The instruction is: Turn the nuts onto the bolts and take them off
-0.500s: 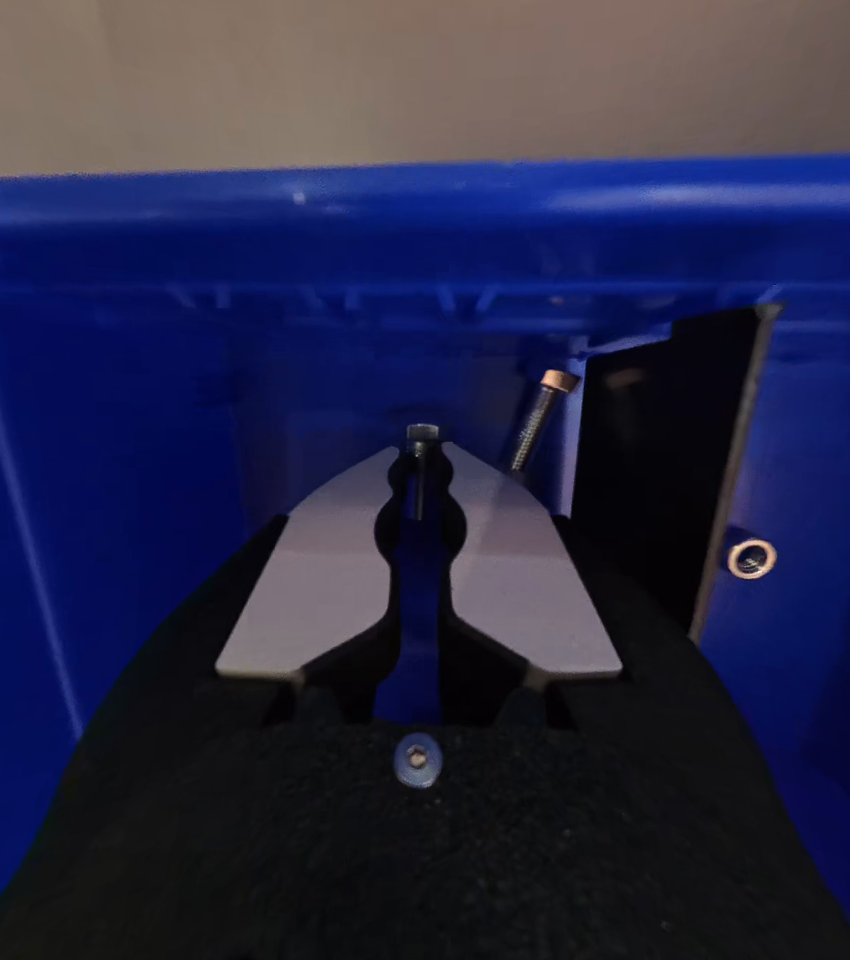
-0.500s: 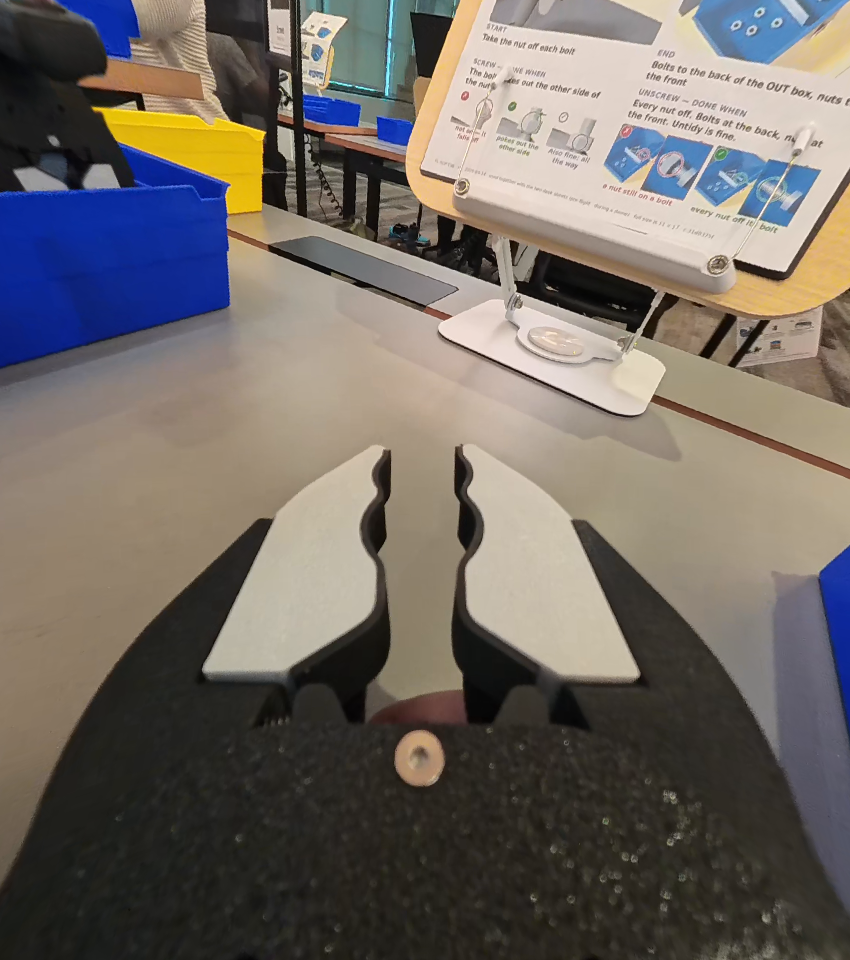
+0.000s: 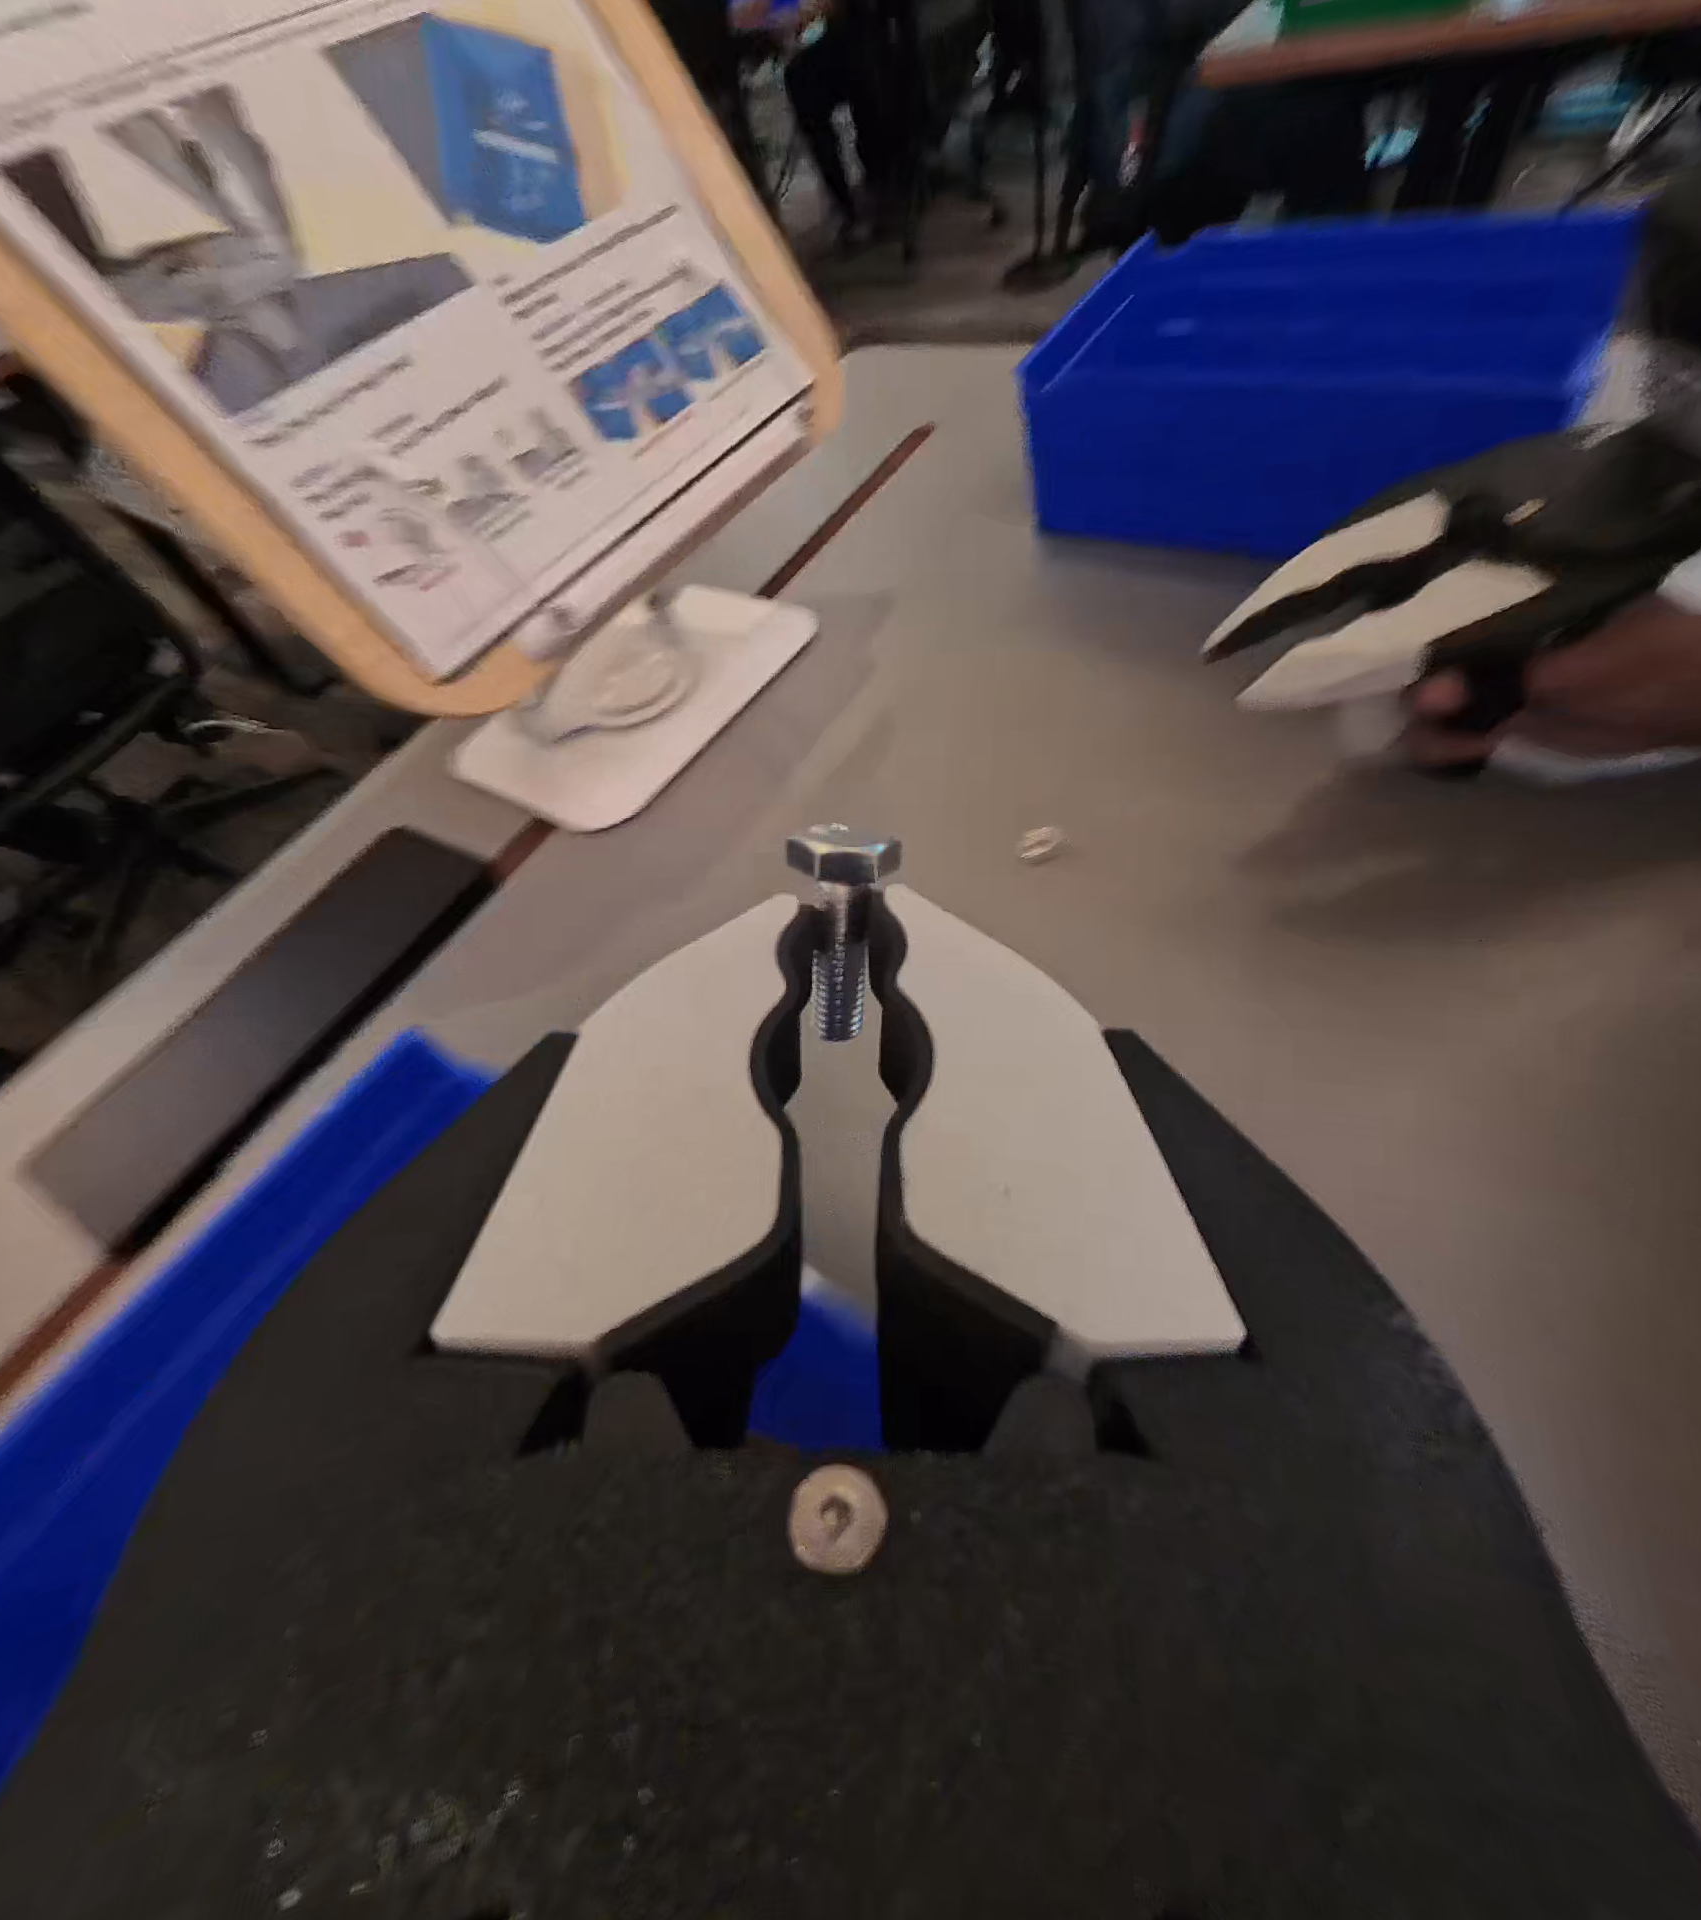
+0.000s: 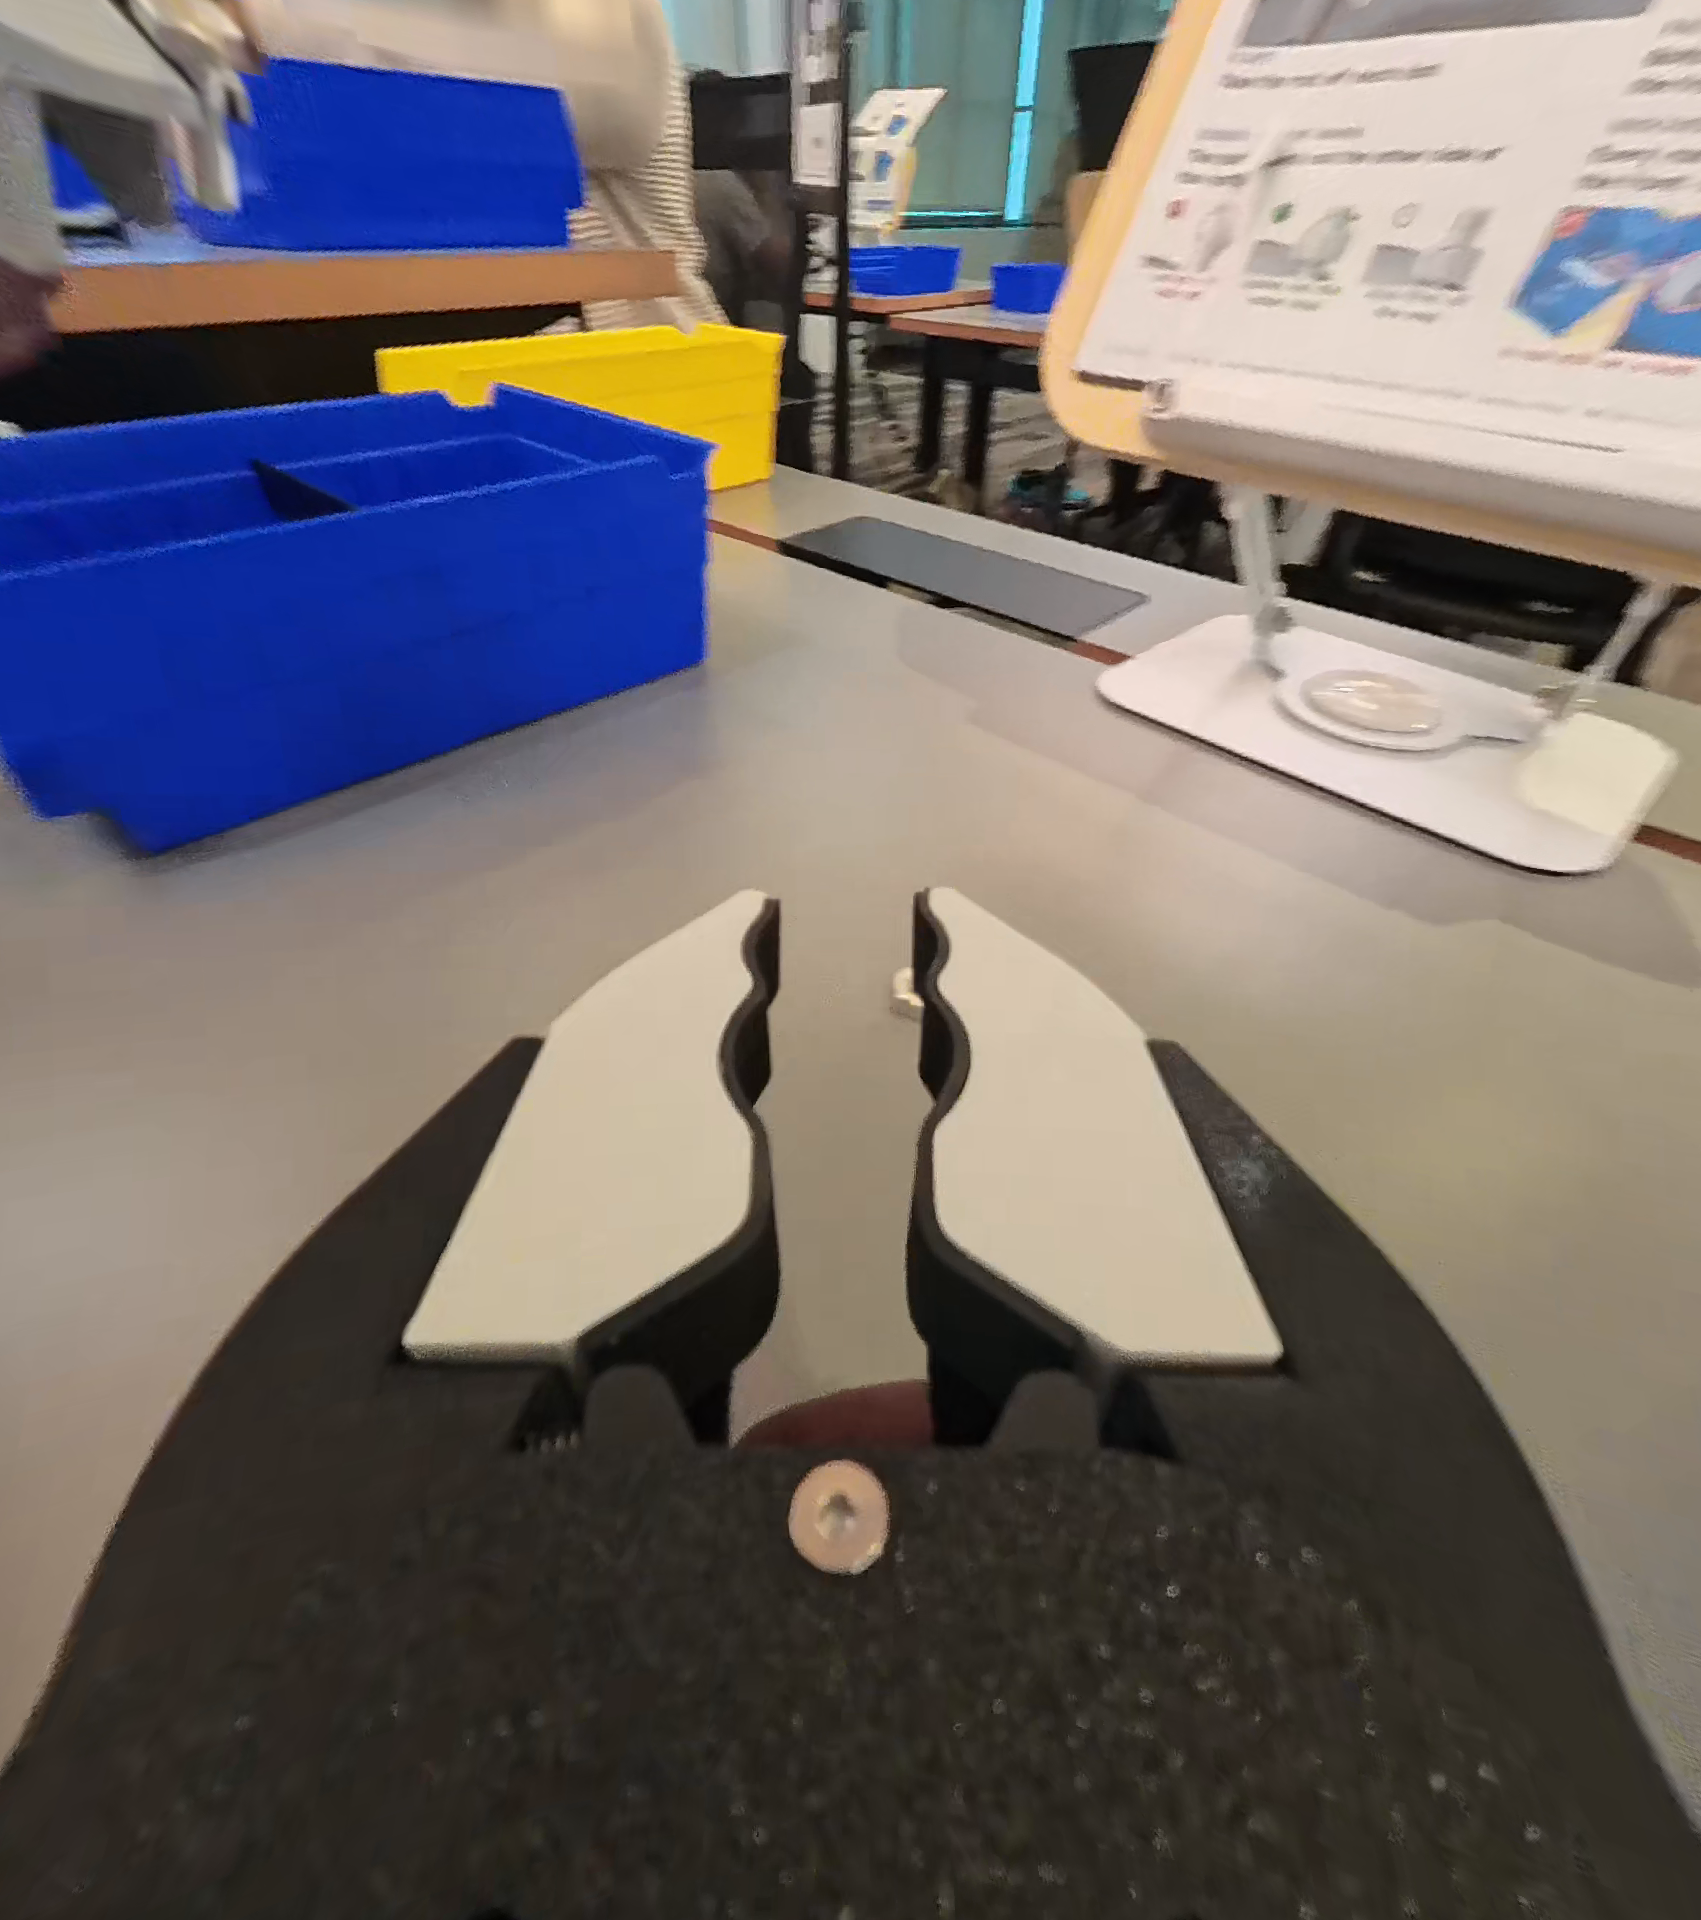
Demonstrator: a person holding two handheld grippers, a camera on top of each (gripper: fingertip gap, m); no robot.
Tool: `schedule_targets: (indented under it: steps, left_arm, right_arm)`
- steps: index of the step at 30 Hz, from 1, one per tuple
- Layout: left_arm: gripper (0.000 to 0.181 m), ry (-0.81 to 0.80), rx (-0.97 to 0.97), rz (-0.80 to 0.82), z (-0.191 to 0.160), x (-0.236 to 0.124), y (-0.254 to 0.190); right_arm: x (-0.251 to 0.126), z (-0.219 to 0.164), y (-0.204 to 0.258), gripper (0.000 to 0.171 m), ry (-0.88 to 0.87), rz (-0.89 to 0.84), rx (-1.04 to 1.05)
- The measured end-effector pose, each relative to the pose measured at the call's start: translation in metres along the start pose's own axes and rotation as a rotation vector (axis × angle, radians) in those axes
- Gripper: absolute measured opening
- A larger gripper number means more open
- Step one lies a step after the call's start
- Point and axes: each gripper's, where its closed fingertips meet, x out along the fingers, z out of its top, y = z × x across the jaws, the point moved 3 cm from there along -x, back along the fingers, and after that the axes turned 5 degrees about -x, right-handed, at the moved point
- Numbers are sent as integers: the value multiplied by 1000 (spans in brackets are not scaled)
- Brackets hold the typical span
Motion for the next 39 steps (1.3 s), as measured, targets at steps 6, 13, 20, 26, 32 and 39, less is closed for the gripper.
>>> schedule_targets:
  steps: [6,13,20,26,32,39]
  left_arm:
    - [10,19,88,-38,-12,55,-85]
    - [9,3,177,-131,5,92,-144]
    - [9,-136,27,-245,25,104,-161]
    - [9,-269,-244,-398,38,113,-158]
    - [9,-308,-348,-535,40,128,-174]
    - [11,-298,-335,-562,31,132,-176]
  right_arm:
    - [-12,20,33,24,-52,200,-17]
    - [-30,65,54,24,-136,343,-22]
    - [-40,67,47,24,-180,377,86]
    - [-37,53,45,25,-129,369,73]
    - [-39,59,49,15,-161,339,35]
    - [-38,47,44,9,-92,369,4]
